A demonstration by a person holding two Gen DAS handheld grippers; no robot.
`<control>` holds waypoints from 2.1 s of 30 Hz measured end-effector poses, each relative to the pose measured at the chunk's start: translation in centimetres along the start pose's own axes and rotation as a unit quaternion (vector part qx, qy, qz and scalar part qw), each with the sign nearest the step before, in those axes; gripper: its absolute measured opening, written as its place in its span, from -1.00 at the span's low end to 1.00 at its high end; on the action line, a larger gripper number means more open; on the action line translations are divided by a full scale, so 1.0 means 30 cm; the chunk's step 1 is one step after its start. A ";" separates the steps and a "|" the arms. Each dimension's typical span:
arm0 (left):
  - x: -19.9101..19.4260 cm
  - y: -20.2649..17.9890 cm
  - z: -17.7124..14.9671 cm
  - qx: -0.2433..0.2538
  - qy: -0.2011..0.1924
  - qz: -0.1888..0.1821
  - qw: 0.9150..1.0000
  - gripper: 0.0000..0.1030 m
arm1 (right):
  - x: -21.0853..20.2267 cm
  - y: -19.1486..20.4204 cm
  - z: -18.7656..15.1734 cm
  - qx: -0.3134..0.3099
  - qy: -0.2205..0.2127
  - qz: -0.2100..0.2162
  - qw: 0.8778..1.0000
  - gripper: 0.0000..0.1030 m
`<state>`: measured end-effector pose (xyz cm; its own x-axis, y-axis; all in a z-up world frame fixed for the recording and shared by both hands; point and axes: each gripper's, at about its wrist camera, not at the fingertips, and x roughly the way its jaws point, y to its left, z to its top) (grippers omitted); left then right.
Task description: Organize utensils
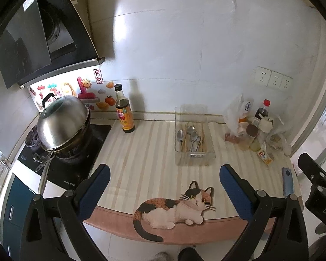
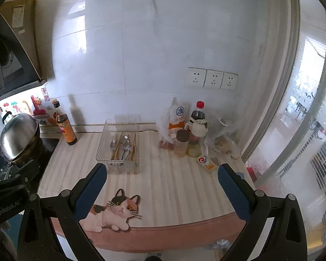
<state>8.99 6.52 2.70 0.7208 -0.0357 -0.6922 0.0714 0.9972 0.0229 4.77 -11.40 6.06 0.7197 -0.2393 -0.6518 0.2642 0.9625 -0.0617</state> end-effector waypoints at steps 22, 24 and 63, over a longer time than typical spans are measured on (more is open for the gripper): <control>0.031 0.000 -0.015 -0.005 0.011 0.027 1.000 1.00 | 0.069 0.032 -0.006 -0.018 0.022 0.015 0.999 1.00; 0.030 0.000 -0.017 -0.004 0.011 0.025 1.000 1.00 | 0.069 0.034 -0.005 -0.019 0.022 0.015 0.999 1.00; 0.009 0.006 -0.015 0.001 0.005 0.021 1.000 1.00 | 0.066 0.028 -0.007 -0.024 0.020 0.017 0.999 1.00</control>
<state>8.90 6.72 2.19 0.7156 0.0069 -0.6985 0.0424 0.9977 0.0533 6.28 -11.04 4.56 0.7005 -0.2023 -0.6844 0.2089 0.9751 -0.0744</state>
